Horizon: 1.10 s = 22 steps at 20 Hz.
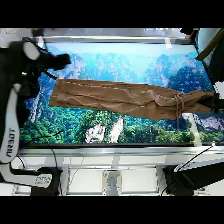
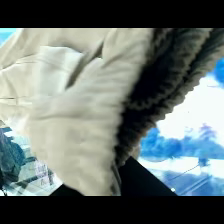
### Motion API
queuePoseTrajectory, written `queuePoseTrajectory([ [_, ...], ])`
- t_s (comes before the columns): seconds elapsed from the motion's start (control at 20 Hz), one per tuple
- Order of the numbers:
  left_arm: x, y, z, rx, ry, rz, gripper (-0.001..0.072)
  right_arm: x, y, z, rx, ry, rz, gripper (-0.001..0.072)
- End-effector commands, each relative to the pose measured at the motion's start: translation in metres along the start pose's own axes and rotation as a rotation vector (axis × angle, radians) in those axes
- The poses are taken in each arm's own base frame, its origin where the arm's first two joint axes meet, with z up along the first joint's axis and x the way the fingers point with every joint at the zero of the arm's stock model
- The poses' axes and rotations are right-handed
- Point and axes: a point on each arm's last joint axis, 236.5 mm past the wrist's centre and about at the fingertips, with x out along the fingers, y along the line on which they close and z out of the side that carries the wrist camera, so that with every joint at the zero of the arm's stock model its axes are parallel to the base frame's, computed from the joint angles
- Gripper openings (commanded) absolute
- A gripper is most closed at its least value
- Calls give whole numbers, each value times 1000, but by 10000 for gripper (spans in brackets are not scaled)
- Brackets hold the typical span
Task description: Fold the clothes and pants, and hang the long-sleeved shirts on hangers.
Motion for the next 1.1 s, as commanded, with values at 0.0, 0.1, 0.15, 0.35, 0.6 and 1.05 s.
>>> queuePoseTrajectory([
  [0.0,51,-108,-16,128,-48,-193,8,-22,49,0,-76,-34,-35,39],
  [0.1,86,-197,-60,175,-17,-357,8,-21,81,-2,-147,-38,-50,39],
  [0.15,102,-236,-95,197,30,-422,8,-18,96,-4,-166,-33,-54,39],
  [0.35,135,-332,-206,216,155,-556,8,11,154,-16,-286,22,-39,39],
  [0.6,140,-374,-259,207,224,-618,8,58,225,-27,-455,77,-5,39],
  [1.05,146,-359,-262,224,287,-616,9,123,276,-58,-619,163,-133,38],
])
